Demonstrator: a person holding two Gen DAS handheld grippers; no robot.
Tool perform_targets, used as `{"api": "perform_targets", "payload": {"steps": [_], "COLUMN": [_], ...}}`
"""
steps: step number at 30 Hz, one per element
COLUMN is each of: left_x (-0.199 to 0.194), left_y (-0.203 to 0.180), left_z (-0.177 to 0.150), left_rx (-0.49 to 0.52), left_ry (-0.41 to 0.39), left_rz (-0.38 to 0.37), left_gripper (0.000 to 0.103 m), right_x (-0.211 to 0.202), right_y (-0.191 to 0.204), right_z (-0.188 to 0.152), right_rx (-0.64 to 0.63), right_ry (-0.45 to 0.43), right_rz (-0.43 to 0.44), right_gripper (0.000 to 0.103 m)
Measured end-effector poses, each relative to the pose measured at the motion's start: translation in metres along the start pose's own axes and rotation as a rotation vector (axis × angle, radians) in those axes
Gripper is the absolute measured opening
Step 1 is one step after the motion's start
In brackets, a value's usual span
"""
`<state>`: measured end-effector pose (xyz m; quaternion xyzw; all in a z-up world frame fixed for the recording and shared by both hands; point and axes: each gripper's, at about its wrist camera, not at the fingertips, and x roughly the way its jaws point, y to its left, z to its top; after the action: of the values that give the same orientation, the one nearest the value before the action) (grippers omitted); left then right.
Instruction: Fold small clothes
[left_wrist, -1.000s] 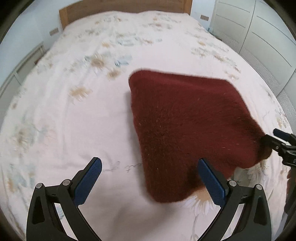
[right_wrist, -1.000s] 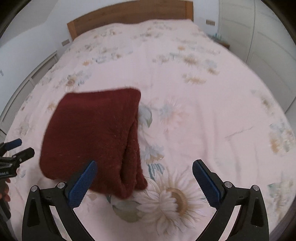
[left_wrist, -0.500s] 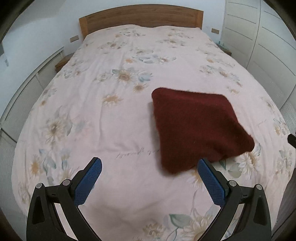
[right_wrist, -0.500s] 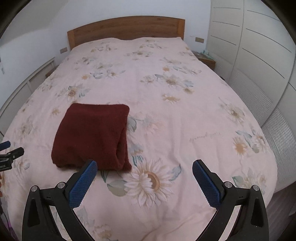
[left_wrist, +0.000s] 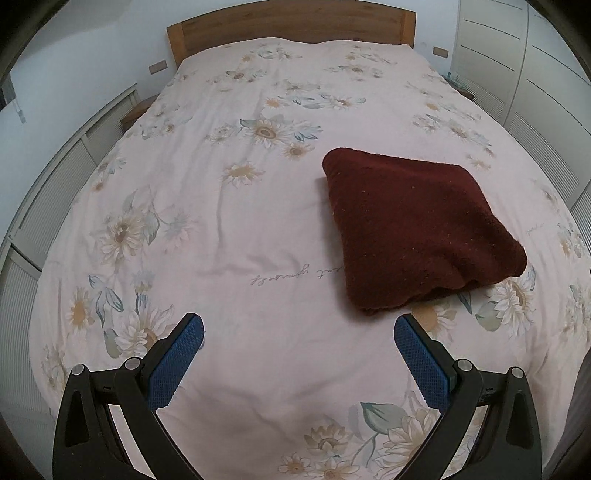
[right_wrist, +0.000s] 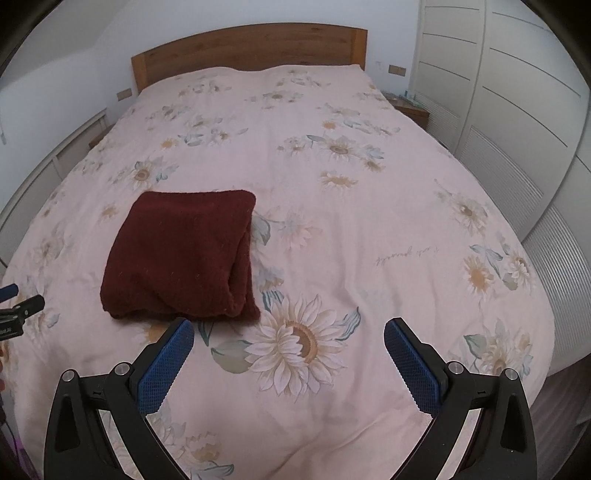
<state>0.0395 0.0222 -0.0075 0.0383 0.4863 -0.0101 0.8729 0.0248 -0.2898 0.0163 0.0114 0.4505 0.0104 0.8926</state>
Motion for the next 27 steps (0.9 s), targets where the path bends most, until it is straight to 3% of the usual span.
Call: {"api": "perform_targets", "payload": {"steps": [27], "left_x": [-0.003], "left_y": [-0.007], "left_z": [-0.006], "left_rx": [0.019], "left_ry": [0.015], "left_rz": [0.016], "left_gripper": [0.102], "right_x": [-0.005], "right_y": [0.010], "right_z": [-0.004], "right_rx": [-0.048], "right_ry": [0.022], "right_rz": [-0.015], "right_gripper": [0.103]}}
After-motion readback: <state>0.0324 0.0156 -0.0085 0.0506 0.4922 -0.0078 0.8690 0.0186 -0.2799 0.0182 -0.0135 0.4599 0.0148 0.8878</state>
